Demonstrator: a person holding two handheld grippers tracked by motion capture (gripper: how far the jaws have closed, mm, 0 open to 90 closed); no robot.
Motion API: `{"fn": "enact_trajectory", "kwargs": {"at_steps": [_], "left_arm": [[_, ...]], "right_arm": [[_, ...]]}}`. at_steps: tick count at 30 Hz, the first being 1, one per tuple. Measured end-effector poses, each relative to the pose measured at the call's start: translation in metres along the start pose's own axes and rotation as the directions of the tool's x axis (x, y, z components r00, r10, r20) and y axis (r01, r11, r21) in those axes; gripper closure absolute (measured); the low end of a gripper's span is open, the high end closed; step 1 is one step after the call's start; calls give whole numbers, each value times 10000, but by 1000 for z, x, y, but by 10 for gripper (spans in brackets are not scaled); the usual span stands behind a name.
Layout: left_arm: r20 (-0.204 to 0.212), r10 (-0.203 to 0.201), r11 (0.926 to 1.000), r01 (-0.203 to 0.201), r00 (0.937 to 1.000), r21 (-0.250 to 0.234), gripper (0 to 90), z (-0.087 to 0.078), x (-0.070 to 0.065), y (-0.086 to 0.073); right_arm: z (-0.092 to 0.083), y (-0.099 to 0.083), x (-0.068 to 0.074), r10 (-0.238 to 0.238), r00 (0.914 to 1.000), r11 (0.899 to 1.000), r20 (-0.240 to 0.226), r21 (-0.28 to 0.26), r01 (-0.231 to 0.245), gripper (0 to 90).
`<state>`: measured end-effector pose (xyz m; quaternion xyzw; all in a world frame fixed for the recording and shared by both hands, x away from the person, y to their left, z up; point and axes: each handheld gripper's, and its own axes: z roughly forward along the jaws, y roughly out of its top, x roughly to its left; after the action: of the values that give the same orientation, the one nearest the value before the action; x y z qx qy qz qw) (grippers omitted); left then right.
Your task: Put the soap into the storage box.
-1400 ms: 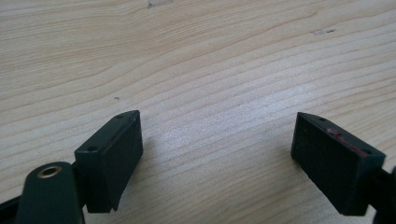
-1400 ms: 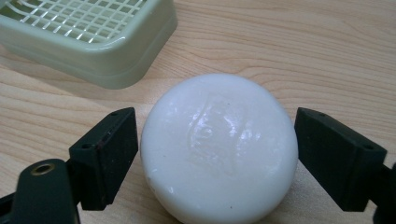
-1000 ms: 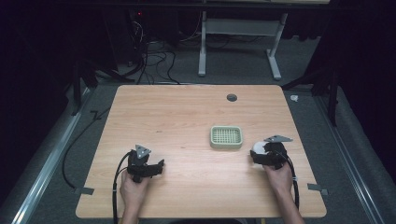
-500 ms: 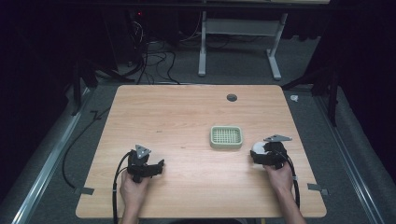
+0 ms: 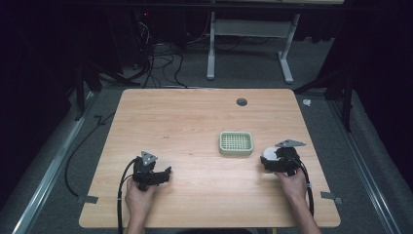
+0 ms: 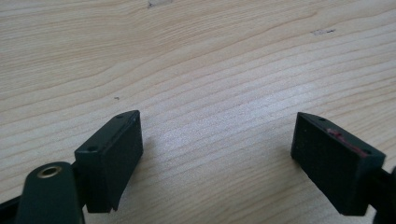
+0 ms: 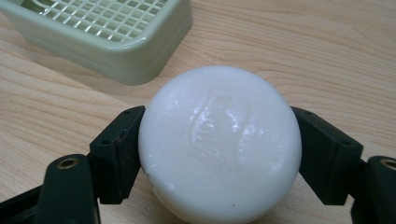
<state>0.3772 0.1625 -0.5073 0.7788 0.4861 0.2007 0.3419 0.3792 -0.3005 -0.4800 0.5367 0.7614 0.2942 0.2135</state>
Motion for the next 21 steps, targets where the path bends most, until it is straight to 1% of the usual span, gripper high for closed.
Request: {"fn": "enact_trajectory", "kwargs": {"at_steps": [8, 12, 15, 18, 19, 21], "left_arm": [[0, 0, 10000, 0, 10000, -1, 171, 0, 0, 0], [2, -1, 10000, 1, 10000, 0, 172, 0, 0, 0], [1, -1, 10000, 1, 10000, -1, 171, 0, 0, 0], [0, 0, 10000, 0, 10000, 0, 171, 0, 0, 0], [-1, -3, 10000, 3, 10000, -3, 171, 0, 0, 0], [0, 0, 10000, 0, 10000, -1, 171, 0, 0, 0]], "right_arm": [[-5, 6, 4, -176, 9998, 9998, -111, -132, 174, 247], [-10, 12, 7, -233, 9992, 9991, -314, -360, 221, 247], [-11, 14, 9, -307, 9987, 9989, -416, -359, 292, 247], [-11, 15, 10, -322, 9985, 9988, -450, -380, 305, 247], [-12, 16, 11, -291, 9980, 9987, -558, -427, 268, 247], [-13, 17, 11, -256, 9978, 9987, -611, -456, 228, 247]]}}
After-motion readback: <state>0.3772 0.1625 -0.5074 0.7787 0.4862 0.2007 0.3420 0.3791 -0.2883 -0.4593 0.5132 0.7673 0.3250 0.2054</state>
